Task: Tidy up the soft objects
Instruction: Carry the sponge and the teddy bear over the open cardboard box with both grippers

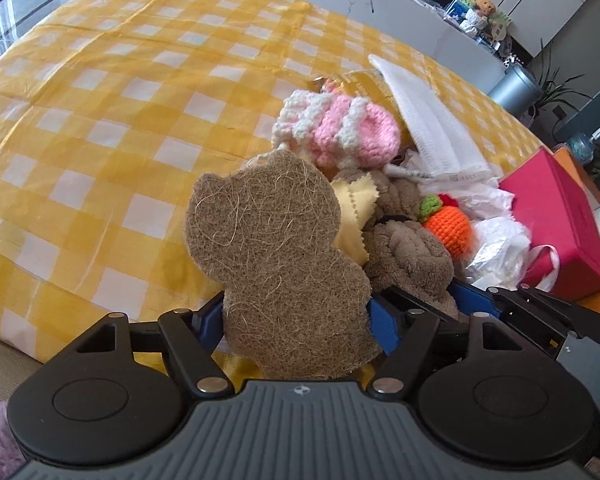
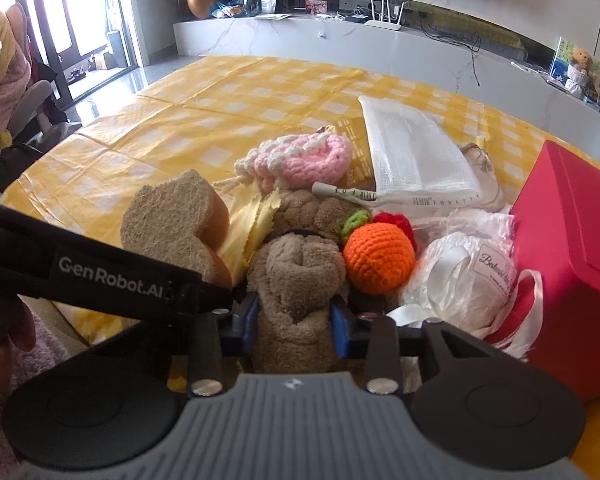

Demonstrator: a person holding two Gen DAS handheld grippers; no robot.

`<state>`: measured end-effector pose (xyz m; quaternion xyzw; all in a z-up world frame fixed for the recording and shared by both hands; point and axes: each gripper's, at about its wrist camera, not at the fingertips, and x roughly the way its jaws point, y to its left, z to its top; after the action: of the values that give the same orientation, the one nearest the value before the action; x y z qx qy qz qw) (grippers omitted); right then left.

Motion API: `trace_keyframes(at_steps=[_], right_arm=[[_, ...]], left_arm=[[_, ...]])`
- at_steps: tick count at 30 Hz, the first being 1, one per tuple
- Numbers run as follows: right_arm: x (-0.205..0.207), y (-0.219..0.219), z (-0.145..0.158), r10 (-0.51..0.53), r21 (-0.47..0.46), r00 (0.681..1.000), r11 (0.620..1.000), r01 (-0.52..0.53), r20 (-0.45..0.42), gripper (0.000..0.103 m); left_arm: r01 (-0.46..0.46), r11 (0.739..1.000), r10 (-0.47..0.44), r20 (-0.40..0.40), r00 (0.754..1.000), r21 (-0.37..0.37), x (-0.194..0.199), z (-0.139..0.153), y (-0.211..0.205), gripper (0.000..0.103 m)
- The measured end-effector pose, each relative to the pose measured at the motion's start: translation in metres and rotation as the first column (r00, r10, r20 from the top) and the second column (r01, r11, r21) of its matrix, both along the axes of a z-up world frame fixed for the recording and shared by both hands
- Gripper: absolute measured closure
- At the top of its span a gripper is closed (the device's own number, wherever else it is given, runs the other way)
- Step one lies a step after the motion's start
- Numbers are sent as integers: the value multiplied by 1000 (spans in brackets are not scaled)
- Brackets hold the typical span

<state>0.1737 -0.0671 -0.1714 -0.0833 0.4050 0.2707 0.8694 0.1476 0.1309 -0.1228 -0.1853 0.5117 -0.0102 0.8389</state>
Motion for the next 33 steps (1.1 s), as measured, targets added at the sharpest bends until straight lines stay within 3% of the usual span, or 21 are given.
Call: trace_keyframes(at_steps=[6, 13, 20, 29, 33], right_arm=[[-9, -15, 26, 4, 79, 1000, 997, -2, -14, 72], [-31, -18, 57, 36, 52, 994, 998, -42, 102, 72], [-32, -37, 80, -21, 148, 992, 989, 2, 123, 71], [-59, -76, 122, -106, 148, 972, 986, 76, 208, 71], [-74, -105, 135, -162, 154, 959, 980, 128, 233, 71]], left_arm=[[15, 1000, -15, 36, 999, -1, -14, 25, 2, 20], [-9, 993, 1, 73, 997, 118, -23, 51, 3, 20], [20, 982, -43, 116, 992, 186, -33, 76, -9, 20], [158, 955, -203, 167, 965, 251, -48, 119, -57, 20], [230, 925, -293, 182, 939, 302, -52, 133, -93, 20]])
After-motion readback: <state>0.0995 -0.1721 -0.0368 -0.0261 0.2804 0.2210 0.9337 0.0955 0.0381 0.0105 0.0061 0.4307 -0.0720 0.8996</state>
